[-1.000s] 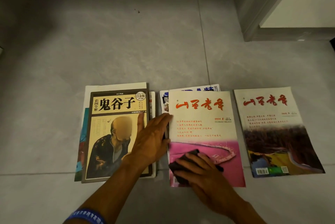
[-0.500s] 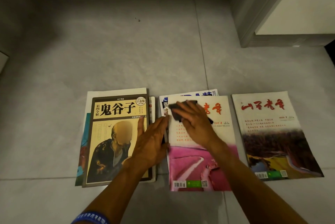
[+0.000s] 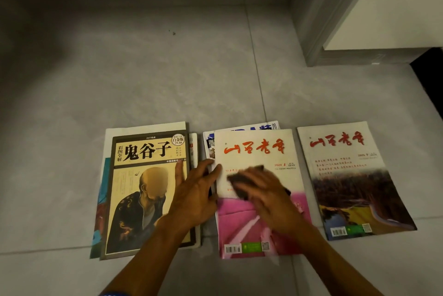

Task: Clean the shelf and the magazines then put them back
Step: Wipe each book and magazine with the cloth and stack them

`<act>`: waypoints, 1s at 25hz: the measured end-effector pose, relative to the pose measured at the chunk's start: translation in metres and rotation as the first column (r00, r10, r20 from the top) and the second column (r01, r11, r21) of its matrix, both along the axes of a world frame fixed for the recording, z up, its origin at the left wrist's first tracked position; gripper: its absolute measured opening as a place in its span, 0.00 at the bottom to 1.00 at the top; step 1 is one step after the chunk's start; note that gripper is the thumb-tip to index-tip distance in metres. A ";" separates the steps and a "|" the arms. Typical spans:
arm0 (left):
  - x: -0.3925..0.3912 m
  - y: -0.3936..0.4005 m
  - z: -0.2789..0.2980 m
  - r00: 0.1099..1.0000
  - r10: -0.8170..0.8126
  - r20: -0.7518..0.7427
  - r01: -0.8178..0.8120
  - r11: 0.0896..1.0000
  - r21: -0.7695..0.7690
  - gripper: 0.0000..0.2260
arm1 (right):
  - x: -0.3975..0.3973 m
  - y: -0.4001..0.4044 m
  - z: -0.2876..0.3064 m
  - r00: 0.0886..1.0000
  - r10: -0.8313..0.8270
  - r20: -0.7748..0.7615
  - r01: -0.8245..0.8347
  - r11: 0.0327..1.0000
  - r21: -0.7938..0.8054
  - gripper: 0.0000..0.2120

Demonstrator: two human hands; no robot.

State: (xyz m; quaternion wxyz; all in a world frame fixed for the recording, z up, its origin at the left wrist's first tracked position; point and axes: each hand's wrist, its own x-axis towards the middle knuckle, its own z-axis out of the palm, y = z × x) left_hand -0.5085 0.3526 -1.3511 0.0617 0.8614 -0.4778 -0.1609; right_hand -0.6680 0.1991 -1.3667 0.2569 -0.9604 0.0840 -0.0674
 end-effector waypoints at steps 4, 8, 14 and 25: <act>0.001 -0.005 -0.002 0.999 0.038 0.017 -0.039 0.999 0.016 0.39 | 0.062 -0.049 -0.006 0.914 -0.404 -0.040 0.406 0.912 0.063 0.21; -0.003 -0.004 -0.005 0.999 0.028 0.019 -0.029 0.999 0.024 0.35 | -0.007 -0.002 -0.016 0.948 -0.317 -0.029 0.318 0.945 0.074 0.20; -0.007 -0.009 -0.006 0.999 -0.002 0.037 0.001 1.000 0.011 0.37 | -0.094 0.038 -0.046 0.998 -0.061 0.005 0.061 0.987 -0.147 0.20; 0.000 -0.006 -0.008 0.999 0.038 0.025 -0.039 0.998 0.051 0.43 | 0.066 -0.050 -0.003 0.898 -0.408 -0.165 0.430 0.893 0.132 0.20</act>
